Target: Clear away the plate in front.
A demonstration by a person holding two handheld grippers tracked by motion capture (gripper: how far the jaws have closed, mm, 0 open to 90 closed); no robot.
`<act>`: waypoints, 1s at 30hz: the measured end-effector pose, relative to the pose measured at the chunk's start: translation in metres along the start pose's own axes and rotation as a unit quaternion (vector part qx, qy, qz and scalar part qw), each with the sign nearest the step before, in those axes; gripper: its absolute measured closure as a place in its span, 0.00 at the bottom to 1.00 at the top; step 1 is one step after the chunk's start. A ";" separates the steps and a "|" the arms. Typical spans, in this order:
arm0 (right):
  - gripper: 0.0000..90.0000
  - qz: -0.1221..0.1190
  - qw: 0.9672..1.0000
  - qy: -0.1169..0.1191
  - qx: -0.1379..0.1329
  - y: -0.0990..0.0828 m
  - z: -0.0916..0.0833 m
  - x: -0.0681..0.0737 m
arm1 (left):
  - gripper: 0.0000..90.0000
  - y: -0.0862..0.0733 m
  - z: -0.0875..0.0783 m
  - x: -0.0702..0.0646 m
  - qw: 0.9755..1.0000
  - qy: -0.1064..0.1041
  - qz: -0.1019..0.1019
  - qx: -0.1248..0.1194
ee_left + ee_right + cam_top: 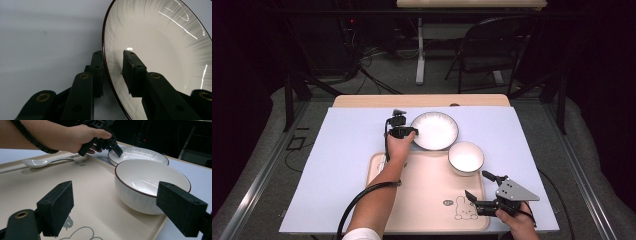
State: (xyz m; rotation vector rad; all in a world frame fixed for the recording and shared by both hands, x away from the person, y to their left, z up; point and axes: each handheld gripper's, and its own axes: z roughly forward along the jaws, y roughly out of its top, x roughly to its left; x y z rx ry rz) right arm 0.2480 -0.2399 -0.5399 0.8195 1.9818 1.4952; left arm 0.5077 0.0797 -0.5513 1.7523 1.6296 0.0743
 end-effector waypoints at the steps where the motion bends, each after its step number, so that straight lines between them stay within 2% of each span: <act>1: 0.16 0.000 1.000 0.000 0.000 0.000 0.000 0.000 | 0.80 0.000 0.000 0.000 1.000 0.000 0.000 0.000; 3: 0.16 -0.001 1.000 0.000 0.000 0.000 0.000 0.000 | 0.82 0.001 -0.001 0.000 1.000 0.002 -0.007 0.001; 7: 0.16 -0.001 1.000 0.000 0.000 0.000 0.000 0.000 | 0.84 0.002 -0.003 0.000 1.000 0.005 -0.007 0.001; 11: 0.16 -0.001 1.000 0.000 0.000 0.000 0.000 0.000 | 0.88 0.005 -0.009 -0.003 1.000 0.000 -0.011 -0.010; 13: 0.16 -0.001 1.000 0.000 0.001 0.000 0.000 0.000 | 0.90 0.008 -0.015 -0.007 1.000 0.002 0.001 -0.014; 14: 0.16 -0.001 1.000 0.000 0.001 0.000 0.000 0.000 | 0.91 0.008 -0.015 -0.007 1.000 0.002 0.001 -0.014; 15: 0.16 0.000 1.000 -0.001 0.001 0.000 0.000 0.000 | 0.92 0.011 -0.018 -0.011 1.000 0.006 0.010 -0.019; 17: 0.16 -0.001 1.000 -0.001 0.001 0.000 0.000 0.000 | 0.94 0.013 -0.021 -0.017 1.000 0.008 0.015 -0.025; 19: 0.16 -0.001 1.000 -0.001 0.001 0.000 0.000 0.000 | 0.95 0.016 -0.023 -0.022 0.999 0.013 0.017 -0.029; 23: 0.16 -0.001 1.000 0.000 0.000 0.000 0.000 0.000 | 0.95 0.021 -0.025 -0.026 0.999 0.010 0.011 -0.032; 27: 0.16 0.000 1.000 -0.001 -0.001 0.000 -0.001 -0.001 | 0.95 0.028 -0.032 -0.034 0.999 0.018 0.031 -0.032; 30: 0.16 0.000 1.000 -0.001 -0.001 0.000 -0.001 -0.001 | 0.95 0.032 -0.037 -0.037 0.999 0.022 0.036 -0.034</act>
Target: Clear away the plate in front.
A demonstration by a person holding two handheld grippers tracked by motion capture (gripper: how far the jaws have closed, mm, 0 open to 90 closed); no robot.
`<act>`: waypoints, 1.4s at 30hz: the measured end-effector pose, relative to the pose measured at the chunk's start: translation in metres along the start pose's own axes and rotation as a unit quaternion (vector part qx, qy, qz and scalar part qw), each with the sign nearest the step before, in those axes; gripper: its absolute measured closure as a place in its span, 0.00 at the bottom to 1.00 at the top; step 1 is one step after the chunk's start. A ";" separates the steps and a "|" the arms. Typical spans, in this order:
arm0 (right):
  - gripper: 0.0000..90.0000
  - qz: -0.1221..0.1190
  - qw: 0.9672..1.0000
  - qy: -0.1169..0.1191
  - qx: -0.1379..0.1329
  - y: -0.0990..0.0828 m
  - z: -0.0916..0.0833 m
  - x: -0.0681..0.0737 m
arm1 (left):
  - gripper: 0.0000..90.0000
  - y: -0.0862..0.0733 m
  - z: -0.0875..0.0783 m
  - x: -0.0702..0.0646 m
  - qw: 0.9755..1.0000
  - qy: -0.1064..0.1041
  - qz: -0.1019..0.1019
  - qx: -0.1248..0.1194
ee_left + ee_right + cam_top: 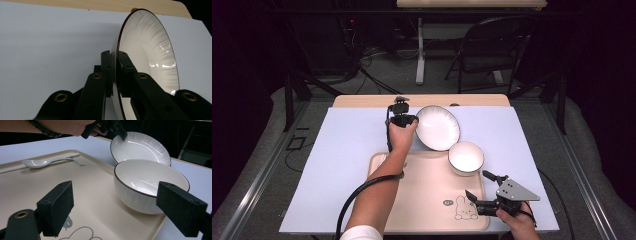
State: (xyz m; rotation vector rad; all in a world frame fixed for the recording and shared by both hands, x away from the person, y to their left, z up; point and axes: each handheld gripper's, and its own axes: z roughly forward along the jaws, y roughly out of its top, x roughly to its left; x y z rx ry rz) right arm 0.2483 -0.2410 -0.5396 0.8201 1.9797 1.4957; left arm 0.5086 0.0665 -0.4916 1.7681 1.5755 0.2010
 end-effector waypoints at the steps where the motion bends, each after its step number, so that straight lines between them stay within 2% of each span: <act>1: 0.16 0.001 1.000 0.000 0.000 0.000 0.000 0.000 | 0.94 0.000 0.000 0.000 1.000 0.000 0.000 0.000; 4: 0.16 0.000 1.000 -0.001 0.000 0.000 0.000 0.000 | 0.94 0.005 -0.008 0.001 1.000 0.012 0.011 -0.003; 6: 0.16 0.001 1.000 -0.001 0.000 0.000 0.000 0.000 | 0.94 0.007 -0.014 0.004 1.000 0.020 0.011 -0.008; 7: 0.16 0.001 1.000 -0.002 -0.001 0.000 0.000 0.000 | 0.94 0.009 -0.020 0.010 1.000 0.023 0.005 -0.015; 14: 0.16 0.002 1.000 -0.004 0.000 0.000 0.000 0.000 | 0.94 0.010 -0.041 0.029 0.999 0.024 -0.003 -0.027; 19: 0.16 0.002 1.000 -0.005 0.001 0.000 0.000 0.000 | 0.94 0.005 -0.064 0.047 0.999 0.016 -0.006 -0.032; 20: 0.16 0.002 1.000 -0.005 0.001 0.000 0.000 0.000 | 0.94 0.005 -0.064 0.047 0.999 0.016 -0.006 -0.032; 21: 0.16 0.002 1.000 -0.005 0.000 0.000 0.000 0.000 | 0.94 0.001 -0.071 0.051 1.000 0.011 -0.006 -0.029; 24: 0.16 0.001 1.000 -0.005 0.001 0.000 0.000 0.000 | 0.94 -0.003 -0.076 0.053 1.000 0.004 -0.003 -0.026; 25: 0.16 0.002 1.000 -0.006 0.000 0.000 0.000 0.000 | 0.94 -0.008 -0.082 0.054 1.000 -0.006 0.003 -0.022; 26: 0.16 0.002 1.000 -0.006 0.000 0.000 0.000 0.000 | 0.94 -0.008 -0.082 0.054 1.000 -0.006 0.003 -0.022; 28: 0.16 0.002 1.000 -0.007 0.001 0.000 0.000 0.000 | 0.94 -0.015 -0.088 0.054 1.000 -0.019 0.009 -0.017; 29: 0.16 0.001 1.000 -0.008 0.001 0.000 0.000 0.000 | 0.94 -0.023 -0.092 0.053 0.999 -0.032 0.015 -0.011; 31: 0.16 0.001 1.000 -0.008 0.001 0.000 0.000 0.000 | 0.94 -0.027 -0.094 0.052 0.999 -0.038 0.019 -0.007; 32: 0.16 0.001 1.000 -0.007 0.001 0.000 0.000 0.000 | 0.94 -0.035 -0.098 0.050 0.999 -0.046 0.029 0.001; 33: 0.16 0.001 1.000 -0.008 0.001 0.000 0.000 0.000 | 0.93 -0.035 -0.098 0.050 0.999 -0.046 0.029 0.001; 34: 0.16 0.001 1.000 -0.008 0.001 0.000 0.000 0.000 | 0.93 -0.042 -0.102 0.047 0.998 -0.054 0.040 0.009; 36: 0.16 0.001 1.000 -0.008 0.001 0.000 0.000 0.000 | 0.93 -0.046 -0.104 0.047 0.997 -0.058 0.044 0.013; 39: 0.16 0.001 1.000 -0.008 0.001 0.000 0.000 0.000 | 0.93 -0.064 -0.109 0.045 0.995 -0.084 0.046 0.027; 42: 0.16 0.001 1.000 -0.008 0.002 0.000 0.000 0.000 | 0.93 -0.073 -0.112 0.045 0.994 -0.096 0.047 0.033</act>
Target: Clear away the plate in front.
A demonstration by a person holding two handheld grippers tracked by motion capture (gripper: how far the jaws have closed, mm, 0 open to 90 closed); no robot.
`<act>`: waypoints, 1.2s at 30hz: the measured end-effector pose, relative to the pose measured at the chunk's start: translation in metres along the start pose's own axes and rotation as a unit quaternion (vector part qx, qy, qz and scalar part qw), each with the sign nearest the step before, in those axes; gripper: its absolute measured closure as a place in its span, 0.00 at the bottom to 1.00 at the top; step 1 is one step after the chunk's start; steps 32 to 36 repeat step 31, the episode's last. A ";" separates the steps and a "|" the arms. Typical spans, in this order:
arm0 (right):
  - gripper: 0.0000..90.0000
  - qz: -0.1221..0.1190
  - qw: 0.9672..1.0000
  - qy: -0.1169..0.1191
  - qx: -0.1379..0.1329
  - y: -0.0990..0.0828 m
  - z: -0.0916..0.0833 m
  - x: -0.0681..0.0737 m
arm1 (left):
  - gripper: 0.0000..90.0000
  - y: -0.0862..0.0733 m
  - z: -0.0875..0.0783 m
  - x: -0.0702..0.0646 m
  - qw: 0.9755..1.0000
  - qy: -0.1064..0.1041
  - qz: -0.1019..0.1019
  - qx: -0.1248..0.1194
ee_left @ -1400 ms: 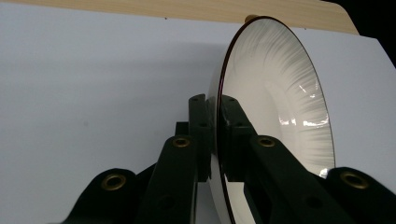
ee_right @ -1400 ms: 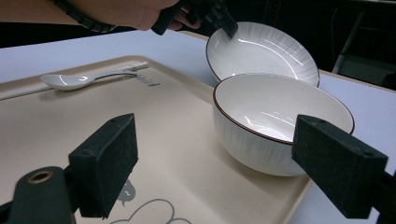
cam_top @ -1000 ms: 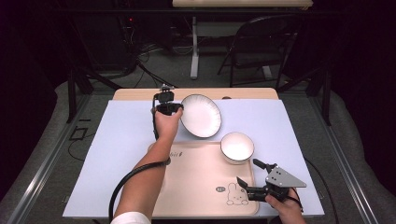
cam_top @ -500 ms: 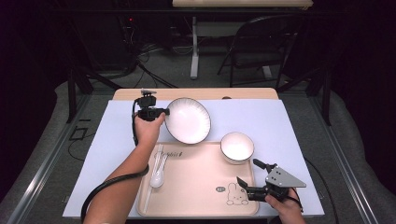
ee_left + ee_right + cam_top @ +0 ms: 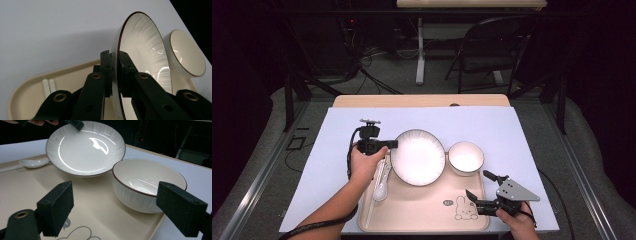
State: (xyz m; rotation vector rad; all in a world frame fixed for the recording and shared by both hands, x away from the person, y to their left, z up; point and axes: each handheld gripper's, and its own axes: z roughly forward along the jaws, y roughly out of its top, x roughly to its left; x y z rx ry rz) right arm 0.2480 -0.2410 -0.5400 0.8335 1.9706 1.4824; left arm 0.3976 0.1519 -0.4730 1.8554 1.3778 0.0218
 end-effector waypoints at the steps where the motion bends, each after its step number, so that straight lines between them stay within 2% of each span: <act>1: 0.16 0.000 1.000 0.000 0.000 0.000 0.000 0.000 | 0.93 -0.009 -0.001 -0.001 1.000 -0.013 -0.001 0.008; 4: 0.16 0.000 1.000 0.000 0.001 0.000 0.000 0.000 | 0.93 -0.018 -0.002 -0.003 1.000 -0.022 -0.003 0.013; 5: 0.16 0.000 1.000 0.000 0.001 0.000 0.000 0.000 | 0.93 -0.026 -0.003 -0.004 0.999 -0.033 -0.005 0.020; 6: 0.16 0.000 1.000 0.000 0.001 0.000 0.000 0.000 | 0.93 -0.026 -0.003 -0.004 0.999 -0.033 -0.005 0.020; 9: 0.16 -0.001 1.000 0.001 0.002 0.000 0.000 0.000 | 0.93 -0.040 -0.003 -0.006 0.998 -0.051 -0.011 0.030; 10: 0.16 -0.001 1.000 0.001 0.002 0.000 0.000 0.000 | 0.93 -0.040 -0.003 -0.006 0.998 -0.051 -0.011 0.030; 11: 0.16 -0.002 1.000 0.001 0.001 0.000 0.001 0.000 | 0.93 -0.047 -0.001 -0.007 0.997 -0.060 -0.015 0.038; 12: 0.16 -0.002 1.000 0.001 0.001 0.000 0.001 0.000 | 0.93 -0.047 -0.001 -0.007 0.997 -0.060 -0.015 0.038; 13: 0.16 -0.002 1.000 0.001 0.001 0.000 0.001 0.001 | 0.93 -0.054 0.002 -0.008 0.996 -0.070 -0.019 0.049; 16: 0.16 -0.002 1.000 0.001 0.001 0.000 0.001 0.000 | 0.93 -0.059 0.006 -0.009 0.995 -0.076 -0.019 0.056; 17: 0.16 -0.003 1.000 0.000 0.000 0.000 0.000 0.001 | 0.93 -0.063 0.010 -0.010 0.996 -0.068 -0.013 0.062; 20: 0.16 -0.002 1.000 0.000 0.001 0.000 0.001 0.001 | 0.94 -0.065 0.014 -0.004 0.995 -0.074 -0.026 0.065; 25: 0.16 -0.004 1.000 0.000 0.001 0.000 0.001 0.001 | 0.95 -0.071 0.028 0.002 0.995 -0.034 -0.006 0.089; 29: 0.16 -0.003 1.000 -0.002 0.002 0.000 0.001 0.001 | 0.92 -0.072 0.032 0.001 0.996 -0.016 0.009 0.084; 31: 0.16 -0.003 1.000 -0.002 0.002 0.000 0.001 0.001 | 0.83 -0.070 0.029 0.000 0.997 -0.009 0.012 0.069; 36: 0.16 -0.003 1.000 -0.002 0.002 0.000 0.001 0.001 | 0.83 -0.070 0.029 0.000 0.997 -0.009 0.012 0.069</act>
